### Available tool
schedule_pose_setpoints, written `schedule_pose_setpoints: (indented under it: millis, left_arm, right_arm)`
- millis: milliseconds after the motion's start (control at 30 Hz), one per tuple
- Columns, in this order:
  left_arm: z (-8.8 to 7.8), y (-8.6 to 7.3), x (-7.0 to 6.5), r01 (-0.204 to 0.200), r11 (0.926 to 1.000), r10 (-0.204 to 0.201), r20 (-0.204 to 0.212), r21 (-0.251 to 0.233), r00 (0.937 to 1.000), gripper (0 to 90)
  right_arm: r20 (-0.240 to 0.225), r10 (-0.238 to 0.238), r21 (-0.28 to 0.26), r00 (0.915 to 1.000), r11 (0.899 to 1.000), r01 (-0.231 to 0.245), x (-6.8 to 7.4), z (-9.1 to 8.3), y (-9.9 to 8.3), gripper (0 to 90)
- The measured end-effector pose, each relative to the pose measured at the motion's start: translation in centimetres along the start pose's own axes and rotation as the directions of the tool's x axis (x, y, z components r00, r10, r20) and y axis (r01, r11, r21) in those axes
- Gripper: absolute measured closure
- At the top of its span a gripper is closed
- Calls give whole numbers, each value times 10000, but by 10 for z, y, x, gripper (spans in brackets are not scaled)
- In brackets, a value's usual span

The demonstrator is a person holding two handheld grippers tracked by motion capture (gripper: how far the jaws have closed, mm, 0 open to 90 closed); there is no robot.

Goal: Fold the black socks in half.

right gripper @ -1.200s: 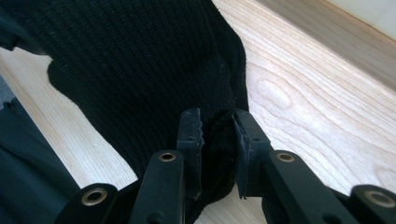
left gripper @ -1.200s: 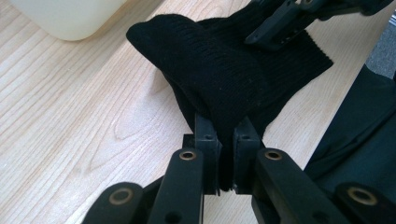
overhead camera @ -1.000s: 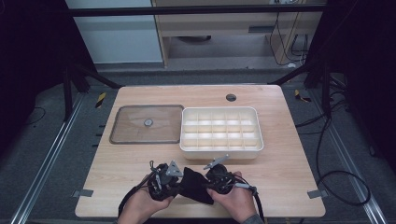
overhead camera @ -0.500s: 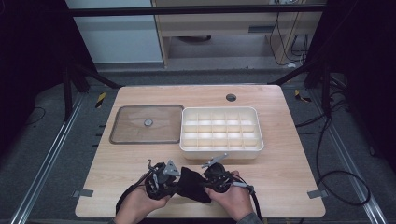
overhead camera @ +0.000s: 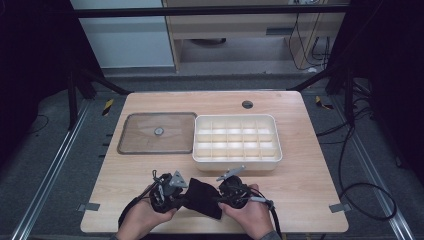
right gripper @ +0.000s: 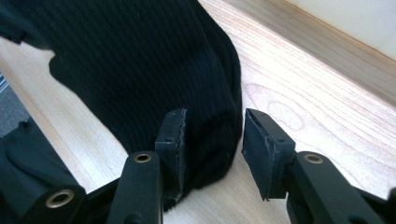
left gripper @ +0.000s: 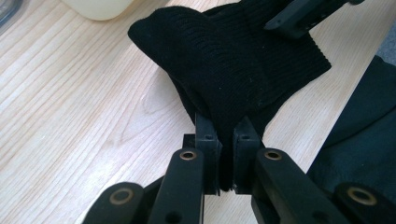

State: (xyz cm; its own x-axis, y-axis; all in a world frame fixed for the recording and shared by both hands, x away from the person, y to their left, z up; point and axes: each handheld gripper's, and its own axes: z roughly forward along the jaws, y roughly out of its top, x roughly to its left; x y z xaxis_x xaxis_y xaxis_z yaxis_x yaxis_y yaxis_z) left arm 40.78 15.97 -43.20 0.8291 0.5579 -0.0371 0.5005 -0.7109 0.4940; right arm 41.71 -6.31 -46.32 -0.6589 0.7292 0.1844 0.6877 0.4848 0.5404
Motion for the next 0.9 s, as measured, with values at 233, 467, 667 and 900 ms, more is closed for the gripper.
schedule_pose_setpoints:
  millis: [233,467,667,900]
  left_arm:
    - [-5,-2,1,-173,9998,173,15,43,9998,843]
    - [-8,5,-8,-549,9985,550,91,-30,9984,843]
    - [-5,17,-20,-932,9956,933,225,-56,9954,843]
    - [6,28,-36,-1335,9910,1331,329,88,9905,843]
  right_arm:
    - [-165,-128,103,9998,9999,129,4,1,-3,685]
    - [-293,-243,189,9993,9995,248,7,8,-1,749]
    - [-439,-76,34,9990,10000,78,4,11,-3,750]
    - [-682,249,-129,9974,9996,-258,-3,11,-10,730]
